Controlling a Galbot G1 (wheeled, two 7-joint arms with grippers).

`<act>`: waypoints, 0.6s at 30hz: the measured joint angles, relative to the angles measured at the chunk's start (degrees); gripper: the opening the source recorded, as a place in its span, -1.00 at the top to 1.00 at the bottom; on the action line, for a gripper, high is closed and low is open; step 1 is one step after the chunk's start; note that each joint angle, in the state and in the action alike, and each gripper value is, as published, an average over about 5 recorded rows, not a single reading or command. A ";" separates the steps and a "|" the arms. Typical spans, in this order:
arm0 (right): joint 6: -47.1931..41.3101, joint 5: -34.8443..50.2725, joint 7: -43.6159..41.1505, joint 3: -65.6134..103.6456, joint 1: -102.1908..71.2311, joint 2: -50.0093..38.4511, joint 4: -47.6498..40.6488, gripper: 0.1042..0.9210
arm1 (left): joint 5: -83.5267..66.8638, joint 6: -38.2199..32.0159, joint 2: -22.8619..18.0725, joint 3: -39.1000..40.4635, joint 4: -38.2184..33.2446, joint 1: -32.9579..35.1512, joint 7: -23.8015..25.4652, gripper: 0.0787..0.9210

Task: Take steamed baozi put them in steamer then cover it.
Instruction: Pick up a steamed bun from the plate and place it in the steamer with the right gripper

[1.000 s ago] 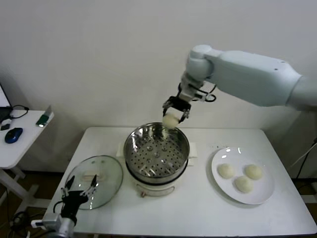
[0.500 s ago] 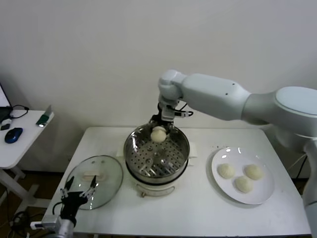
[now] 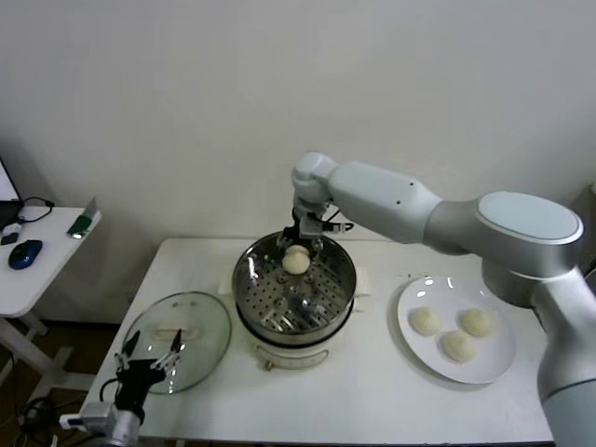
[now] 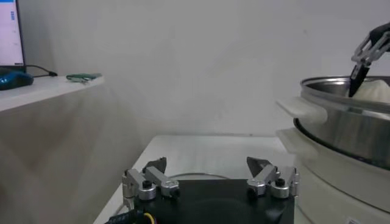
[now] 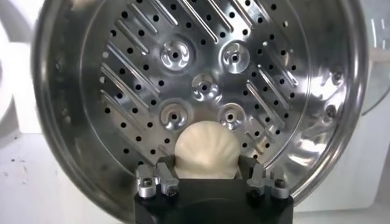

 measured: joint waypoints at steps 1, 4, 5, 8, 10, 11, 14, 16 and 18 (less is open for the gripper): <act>0.16 -0.25 0.02 0.08 -0.12 0.17 -0.31 -0.44 | 0.00 0.00 0.01 0.00 0.04 -0.05 0.00 -0.77; 0.68 -0.72 0.03 0.19 -0.38 0.56 -1.04 -0.50 | 0.00 0.02 0.01 0.04 0.13 -0.19 0.00 -0.77; 0.85 -0.79 0.03 0.19 -0.43 0.65 -1.20 -0.53 | 0.00 0.04 0.01 0.07 0.15 -0.23 0.00 -0.77; 1.22 -0.72 0.07 0.18 -0.48 0.74 -1.46 -0.67 | 0.00 0.10 0.01 0.22 0.19 -0.36 0.00 -0.77; 1.38 -0.39 0.10 0.13 -0.43 0.72 -1.55 -0.73 | -0.01 0.15 0.00 0.29 0.21 -0.45 0.00 -0.77; 1.42 -0.11 0.09 0.09 -0.34 0.69 -1.56 -0.75 | -0.01 0.18 0.00 0.32 0.22 -0.51 0.00 -0.77; 1.40 1.32 -0.13 -0.21 0.36 0.37 -1.36 -0.76 | 0.00 0.27 -0.02 0.33 0.25 -0.67 -0.01 -0.77; 1.11 3.18 -0.58 -0.76 1.42 -0.15 -0.98 -0.76 | 0.02 0.35 -0.07 0.36 0.27 -0.78 -0.01 -0.77; 0.37 6.16 -1.26 -1.86 3.04 -0.98 -0.36 -0.76 | 0.08 0.49 -0.15 0.42 0.26 -0.88 -0.01 -0.77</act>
